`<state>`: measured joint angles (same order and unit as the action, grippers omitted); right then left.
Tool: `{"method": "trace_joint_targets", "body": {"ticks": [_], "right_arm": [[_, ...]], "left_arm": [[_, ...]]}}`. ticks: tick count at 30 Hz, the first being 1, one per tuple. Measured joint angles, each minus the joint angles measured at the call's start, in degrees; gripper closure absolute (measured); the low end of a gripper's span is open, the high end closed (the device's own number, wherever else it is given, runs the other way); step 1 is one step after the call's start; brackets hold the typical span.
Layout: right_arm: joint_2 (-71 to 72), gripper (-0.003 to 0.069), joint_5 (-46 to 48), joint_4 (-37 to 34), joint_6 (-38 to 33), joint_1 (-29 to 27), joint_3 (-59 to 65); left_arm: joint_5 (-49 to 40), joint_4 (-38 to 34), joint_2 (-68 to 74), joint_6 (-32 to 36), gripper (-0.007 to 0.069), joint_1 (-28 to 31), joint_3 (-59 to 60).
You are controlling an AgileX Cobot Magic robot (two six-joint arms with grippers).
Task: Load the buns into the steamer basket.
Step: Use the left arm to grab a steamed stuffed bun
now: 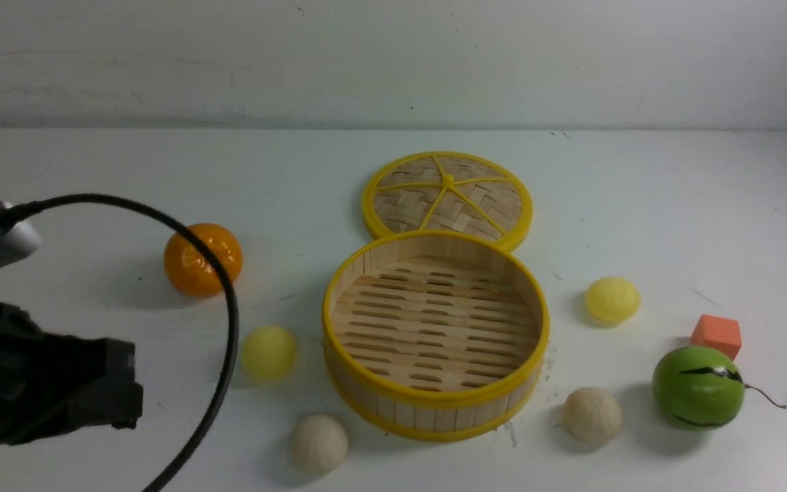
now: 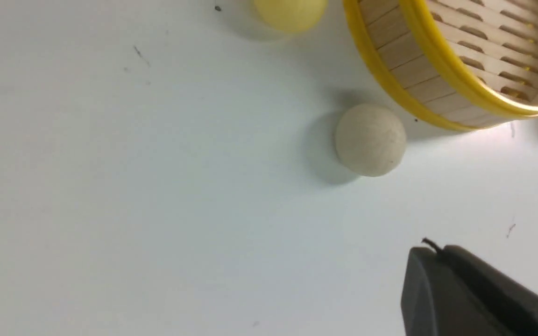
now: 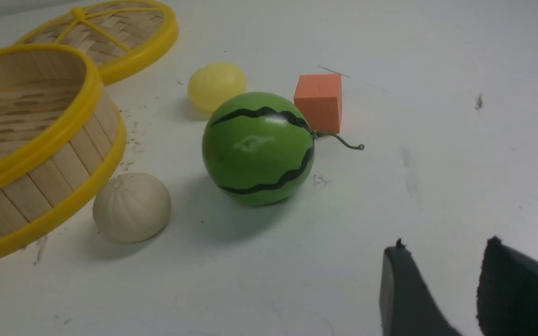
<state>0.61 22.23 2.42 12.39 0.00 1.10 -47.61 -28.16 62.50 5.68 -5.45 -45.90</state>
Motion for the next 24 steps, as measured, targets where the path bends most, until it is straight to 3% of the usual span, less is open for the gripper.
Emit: {"method": "trace_joint_targets", "body": {"ticks": [3,5,6,10,15,24], "right_arm": [[0.0,0.0418,0.0,0.0,0.0,0.0,0.0],[0.0,0.0418,0.0,0.0,0.0,0.0,0.0],[0.0,0.0418,0.0,0.0,0.0,0.0,0.0],[0.0,0.0418,0.0,0.0,0.0,0.0,0.0],[0.0,0.0418,0.0,-0.1,0.0,0.0,0.0],[0.0,0.0418,0.0,-0.1,0.0,0.0,0.0]], "left_arm": [[0.2,0.2,4.5,0.7,0.0638,-2.7,-3.3],[0.3,3.6,9.6,-0.3,0.0638,-9.9,-8.1],[0.2,3.6,9.9,-0.3,0.0638,-9.9,-8.5],[-1.0,13.3,18.8,-7.8,0.0638,-16.5,-16.3],[-0.9,21.5,28.8,-9.8,0.0638,-16.6,-23.0],[-0.5,25.1,40.8,-10.0,0.0624,-16.0,-31.1]]}}
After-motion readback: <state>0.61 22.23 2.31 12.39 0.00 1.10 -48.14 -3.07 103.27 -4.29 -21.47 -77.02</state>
